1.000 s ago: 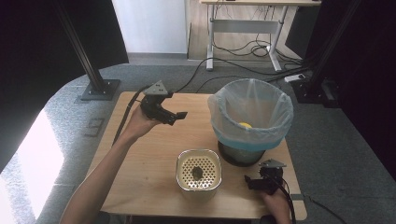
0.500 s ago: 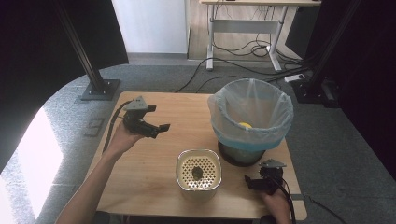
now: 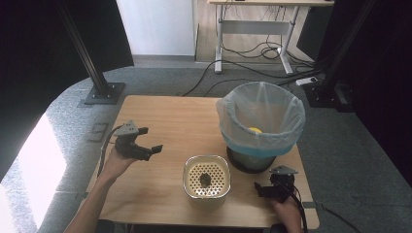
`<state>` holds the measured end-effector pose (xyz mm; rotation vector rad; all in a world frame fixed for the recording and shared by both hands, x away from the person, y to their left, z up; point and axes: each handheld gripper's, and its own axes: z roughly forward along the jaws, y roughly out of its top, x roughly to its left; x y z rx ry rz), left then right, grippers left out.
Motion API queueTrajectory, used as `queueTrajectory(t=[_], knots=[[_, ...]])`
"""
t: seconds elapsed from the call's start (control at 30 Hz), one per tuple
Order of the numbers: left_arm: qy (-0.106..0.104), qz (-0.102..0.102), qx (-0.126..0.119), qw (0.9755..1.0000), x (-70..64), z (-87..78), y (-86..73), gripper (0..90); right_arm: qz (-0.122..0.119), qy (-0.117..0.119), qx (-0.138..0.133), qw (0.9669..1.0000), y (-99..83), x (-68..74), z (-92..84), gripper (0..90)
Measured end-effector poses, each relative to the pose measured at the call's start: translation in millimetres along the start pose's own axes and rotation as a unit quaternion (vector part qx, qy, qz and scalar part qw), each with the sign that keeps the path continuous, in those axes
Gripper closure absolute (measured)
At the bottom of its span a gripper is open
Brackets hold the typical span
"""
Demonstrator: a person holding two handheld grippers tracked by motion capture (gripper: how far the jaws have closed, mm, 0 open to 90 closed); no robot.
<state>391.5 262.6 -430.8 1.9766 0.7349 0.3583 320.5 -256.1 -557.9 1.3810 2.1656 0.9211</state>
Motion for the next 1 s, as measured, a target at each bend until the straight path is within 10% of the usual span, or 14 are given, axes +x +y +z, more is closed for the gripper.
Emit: queueTrajectory(t=[0.57,0.83,1.0], knots=[[-0.007,-0.023,0.065,0.9976,-13.9,28.3,-80.6,0.0,0.002,0.000,0.000,1.0000,0.1,0.2,-0.1,0.0],[0.014,0.002,0.161,0.9868,-24.8,52.0,-106.9,0.0,0.001,0.000,0.001,1.0000,0.1,0.2,-0.2,0.0],[0.024,0.008,0.167,0.9857,-26.9,53.3,-106.7,0.0,0.001,0.000,0.001,1.0000,0.1,0.2,-0.1,0.0]])
